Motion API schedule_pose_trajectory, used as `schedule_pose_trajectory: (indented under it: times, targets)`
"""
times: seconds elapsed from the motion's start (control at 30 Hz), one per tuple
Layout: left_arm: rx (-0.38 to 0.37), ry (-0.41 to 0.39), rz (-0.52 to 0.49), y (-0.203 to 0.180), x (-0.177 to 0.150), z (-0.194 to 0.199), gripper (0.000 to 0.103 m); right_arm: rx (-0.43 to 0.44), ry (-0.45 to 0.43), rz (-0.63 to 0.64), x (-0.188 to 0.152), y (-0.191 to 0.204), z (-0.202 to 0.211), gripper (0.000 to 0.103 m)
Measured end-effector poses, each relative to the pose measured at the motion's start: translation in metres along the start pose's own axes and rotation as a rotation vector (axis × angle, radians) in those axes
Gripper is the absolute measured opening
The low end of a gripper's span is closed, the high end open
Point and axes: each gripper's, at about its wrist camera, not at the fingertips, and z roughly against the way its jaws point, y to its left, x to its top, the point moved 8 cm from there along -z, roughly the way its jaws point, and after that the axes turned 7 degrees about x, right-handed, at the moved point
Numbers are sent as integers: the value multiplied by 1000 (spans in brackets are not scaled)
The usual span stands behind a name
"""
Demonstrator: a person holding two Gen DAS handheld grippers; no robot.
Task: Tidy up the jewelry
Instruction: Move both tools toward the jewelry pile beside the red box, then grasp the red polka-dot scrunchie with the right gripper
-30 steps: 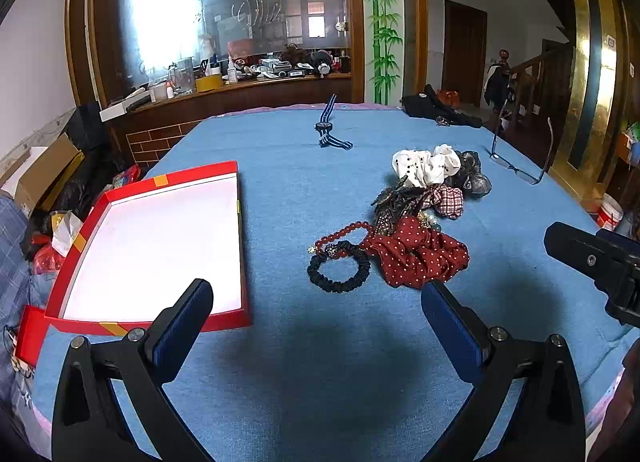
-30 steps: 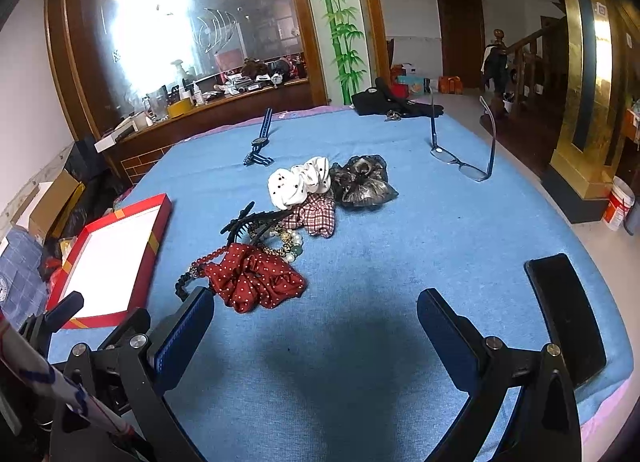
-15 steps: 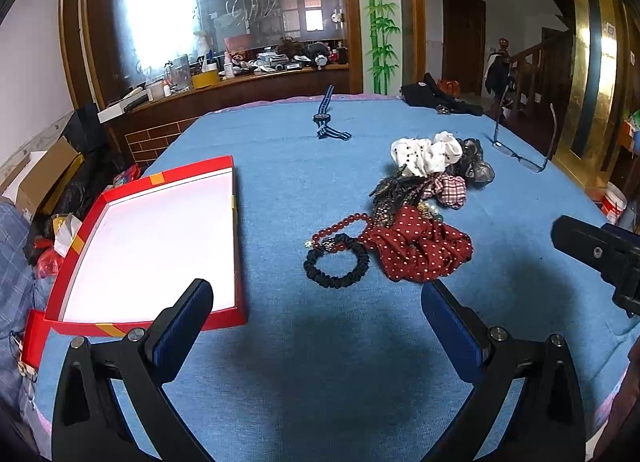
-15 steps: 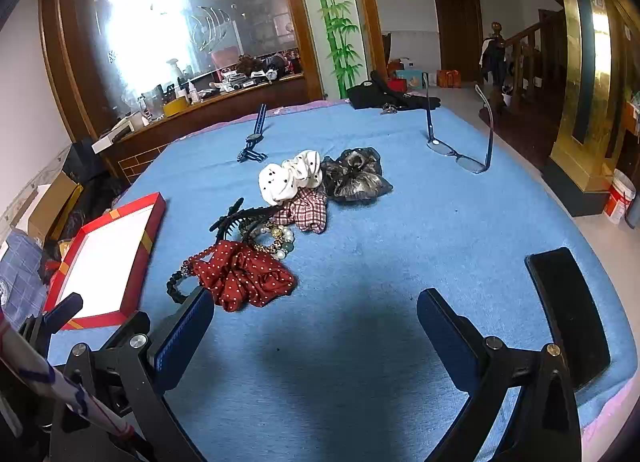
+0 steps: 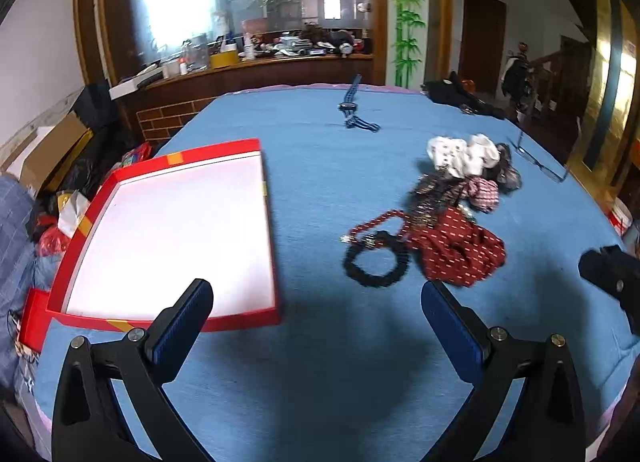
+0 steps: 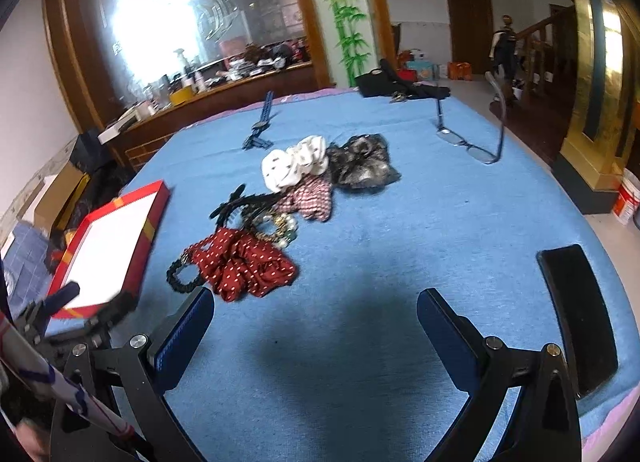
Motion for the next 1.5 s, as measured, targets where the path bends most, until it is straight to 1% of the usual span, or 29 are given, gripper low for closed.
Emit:
schedule_pose_trajectory:
  times: [0.17,0.23,0.33,0.43,0.53,0.77,0.87,0.97,1.07,1.13,1.27,1.3,1.33,1.37,1.4,1.47,1.5]
  targets:
    - [-8,16,20,13,0,-3,103,53,42,37,-3,15,-12,103]
    - [-9,14,16,15,0,-3,103,107,78,50,-5,26,-18,103]
    - [-15,14,4,15,-2,-4,103,166,122,61,-5,36,-28,103]
    - [-18,16,-5,15,-3,-4,103,194,160,92,-1,46,-38,103]
    - [-23,18,-4,15,-4,-5,103,225,203,83,2,51,-50,103]
    - [-30,39,-15,13,-6,-10,103,221,260,92,9,55,-76,103]
    - [-47,56,-25,9,-8,-15,103,239,288,73,12,52,-87,101]
    - [-58,71,-27,8,-9,-19,103,218,298,96,13,53,-95,100]
    - [-58,74,-28,8,-9,-20,103,220,315,109,13,58,-104,97]
    - [-59,74,-26,9,-9,-21,103,205,326,125,11,60,-111,92]
    - [-56,76,-26,11,-9,-21,103,169,338,169,7,63,-122,90]
    - [-56,78,-26,11,-9,-22,103,157,340,183,6,63,-124,84]
    - [-57,79,-26,11,-9,-22,103,146,343,193,5,62,-125,73]
    - [-60,80,-27,12,-8,-23,103,136,347,201,4,61,-126,66]
    - [-62,81,-28,11,-9,-23,103,130,353,208,2,60,-127,52]
    - [-69,84,-35,9,-9,-23,103,129,358,214,0,59,-127,44]
    - [-72,84,-40,7,-9,-23,103,125,352,214,0,57,-126,35]
